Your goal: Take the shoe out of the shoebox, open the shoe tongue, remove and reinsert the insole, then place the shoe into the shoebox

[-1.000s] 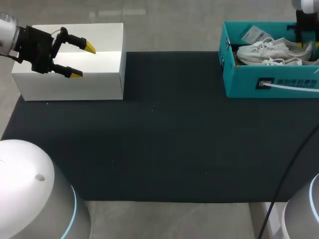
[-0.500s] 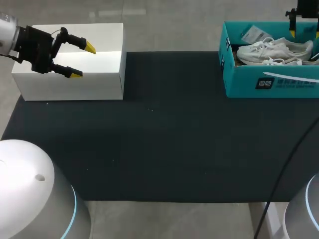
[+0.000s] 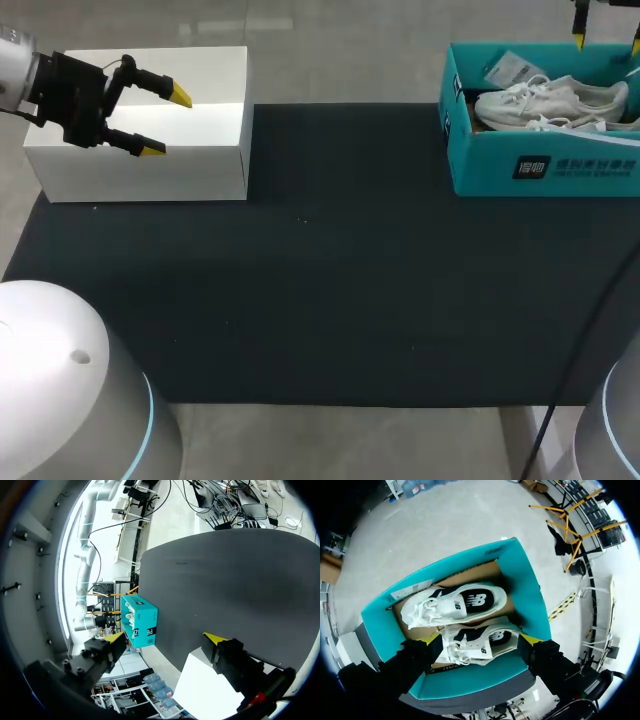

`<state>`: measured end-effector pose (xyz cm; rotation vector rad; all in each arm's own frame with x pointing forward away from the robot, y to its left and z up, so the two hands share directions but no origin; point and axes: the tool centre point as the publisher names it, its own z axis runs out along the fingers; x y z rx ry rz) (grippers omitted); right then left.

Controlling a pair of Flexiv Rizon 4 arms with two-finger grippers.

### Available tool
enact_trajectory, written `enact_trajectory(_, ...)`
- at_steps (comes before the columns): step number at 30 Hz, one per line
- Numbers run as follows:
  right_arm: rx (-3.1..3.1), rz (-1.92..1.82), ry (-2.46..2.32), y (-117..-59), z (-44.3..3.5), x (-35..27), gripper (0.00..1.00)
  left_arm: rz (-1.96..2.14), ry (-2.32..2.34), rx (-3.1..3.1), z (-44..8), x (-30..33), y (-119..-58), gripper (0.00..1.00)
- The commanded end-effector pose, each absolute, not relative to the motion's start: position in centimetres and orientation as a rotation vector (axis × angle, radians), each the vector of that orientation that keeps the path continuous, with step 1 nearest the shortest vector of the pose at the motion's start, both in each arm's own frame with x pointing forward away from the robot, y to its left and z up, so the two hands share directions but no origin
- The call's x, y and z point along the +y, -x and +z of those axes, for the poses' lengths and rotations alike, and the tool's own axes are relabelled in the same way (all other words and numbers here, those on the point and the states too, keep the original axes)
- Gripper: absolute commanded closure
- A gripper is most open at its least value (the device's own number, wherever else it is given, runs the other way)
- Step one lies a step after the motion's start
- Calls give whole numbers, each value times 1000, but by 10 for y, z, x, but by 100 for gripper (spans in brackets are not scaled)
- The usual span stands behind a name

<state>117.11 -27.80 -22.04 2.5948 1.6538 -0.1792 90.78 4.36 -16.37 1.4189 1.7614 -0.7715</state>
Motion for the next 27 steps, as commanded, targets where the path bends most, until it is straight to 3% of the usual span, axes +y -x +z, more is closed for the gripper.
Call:
enact_trajectory(1, 1642, -72, -2461, -1123, -207, -255, 0, -770, -1423, 1764, -163, 44, -908, 0)
enact_trajectory(5, 1663, -84, -2429, -1106, -202, -243, 0, -744, -1386, 1797, -149, 34, -920, 0)
enact_trajectory(12, 1651, -88, -2412, -1087, -198, -231, 0, -728, -905, 2155, -115, 8, -946, 0)
enact_trajectory(24, 1609, -73, -2432, -1072, -192, -224, 0, -587, 292, 2349, -127, 10, -973, 0)
enact_trajectory(27, 1604, -64, -2437, -1062, -187, -223, 0, -587, 292, 2349, -127, 10, -973, 0)
